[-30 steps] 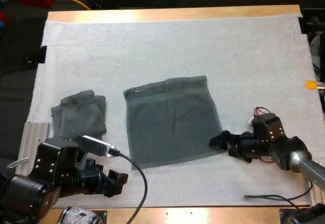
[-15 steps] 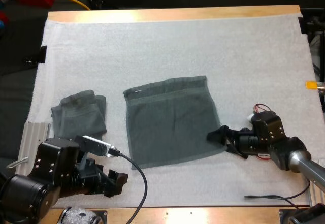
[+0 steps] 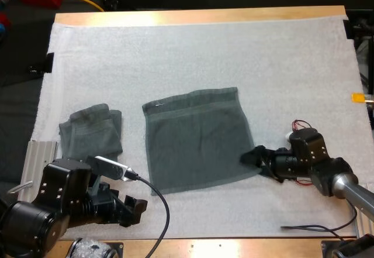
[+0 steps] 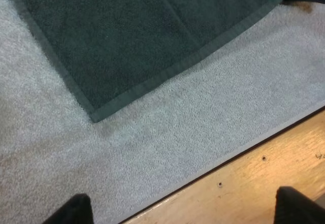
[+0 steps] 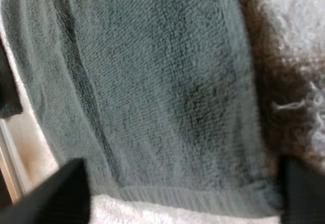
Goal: Pick towel from pile, fold and stack
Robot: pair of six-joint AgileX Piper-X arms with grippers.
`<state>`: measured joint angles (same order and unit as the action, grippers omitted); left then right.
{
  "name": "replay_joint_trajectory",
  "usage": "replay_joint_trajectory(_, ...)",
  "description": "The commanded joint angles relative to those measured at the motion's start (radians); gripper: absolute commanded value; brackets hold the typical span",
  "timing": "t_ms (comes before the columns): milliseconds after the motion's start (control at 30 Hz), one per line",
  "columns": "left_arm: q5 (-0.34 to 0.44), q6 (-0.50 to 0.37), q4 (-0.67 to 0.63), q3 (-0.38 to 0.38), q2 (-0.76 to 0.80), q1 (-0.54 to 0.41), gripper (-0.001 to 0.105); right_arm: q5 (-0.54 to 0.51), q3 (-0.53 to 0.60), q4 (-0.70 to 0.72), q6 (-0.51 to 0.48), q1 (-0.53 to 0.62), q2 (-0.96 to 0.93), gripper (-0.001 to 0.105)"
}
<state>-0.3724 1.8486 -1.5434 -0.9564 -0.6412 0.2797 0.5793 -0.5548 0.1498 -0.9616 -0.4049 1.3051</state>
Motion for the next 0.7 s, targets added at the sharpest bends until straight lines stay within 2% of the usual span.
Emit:
replay_joint_trajectory(0,-0.006,0.011,-0.009,-0.004,0.005,0.005,0.069,0.001,0.002,0.013,0.002,0.005,0.006,0.05)
replay_joint_trajectory(233,-0.006,0.011,-0.009,-0.004,0.005,0.005,0.069,-0.039,0.005,0.013,0.002,0.003,0.006,0.022)
replay_joint_trajectory(433,-0.006,0.011,-0.009,-0.004,0.005,0.005,0.069,-0.058,0.005,0.015,-0.003,0.003,0.006,0.005)
replay_joint_trajectory(500,-0.006,0.011,-0.007,-0.004,0.005,0.005,0.069,-0.061,0.005,0.015,-0.003,0.003,0.006,0.001)
replay_joint_trajectory(667,-0.006,0.011,0.0,-0.003,0.005,0.005,0.069,-0.066,0.005,0.015,-0.006,0.003,0.006,0.001)
